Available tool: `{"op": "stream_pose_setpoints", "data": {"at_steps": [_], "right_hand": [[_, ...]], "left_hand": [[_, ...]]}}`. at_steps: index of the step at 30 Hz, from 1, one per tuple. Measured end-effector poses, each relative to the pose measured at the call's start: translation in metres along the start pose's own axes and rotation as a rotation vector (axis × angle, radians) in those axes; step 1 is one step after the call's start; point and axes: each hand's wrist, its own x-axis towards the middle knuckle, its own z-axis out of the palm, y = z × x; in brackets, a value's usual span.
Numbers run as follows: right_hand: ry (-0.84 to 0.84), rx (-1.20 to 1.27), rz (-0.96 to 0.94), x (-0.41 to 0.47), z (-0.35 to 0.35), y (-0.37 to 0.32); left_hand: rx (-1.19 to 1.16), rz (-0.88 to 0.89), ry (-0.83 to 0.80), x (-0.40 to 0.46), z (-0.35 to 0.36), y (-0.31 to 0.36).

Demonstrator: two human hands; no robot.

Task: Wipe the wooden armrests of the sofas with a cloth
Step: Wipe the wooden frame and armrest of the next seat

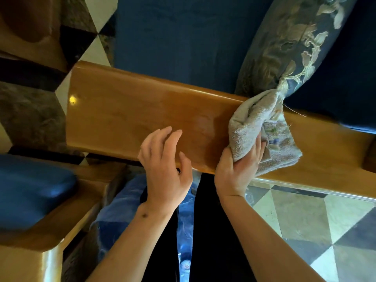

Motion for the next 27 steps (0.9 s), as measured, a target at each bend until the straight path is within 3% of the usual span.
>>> {"op": "stream_pose_setpoints", "data": {"at_steps": [5,10,13,16,21,27], "right_hand": [[-0.190,-0.232,-0.371,0.002,-0.004,0.026],[-0.580,-0.207,-0.812,0.033,-0.037,0.053],[-0.836,-0.205,-1.012,0.069,-0.059,0.060],[-0.976,-0.207,-1.075,0.094,-0.073,0.060],[-0.962,-0.198,-1.026,0.110,-0.102,0.082],[-0.775,-0.161,-0.962,0.131,-0.157,0.137]], "left_hand": [[-0.055,0.047,-0.029,0.002,0.003,0.017],[-0.110,0.102,0.032,0.000,0.010,0.032],[-0.001,0.188,-0.052,-0.009,0.023,0.049],[0.146,0.182,-0.161,-0.026,0.047,0.070],[0.232,0.130,-0.207,-0.041,0.083,0.104],[0.258,0.221,-0.377,-0.049,0.122,0.164]]}}
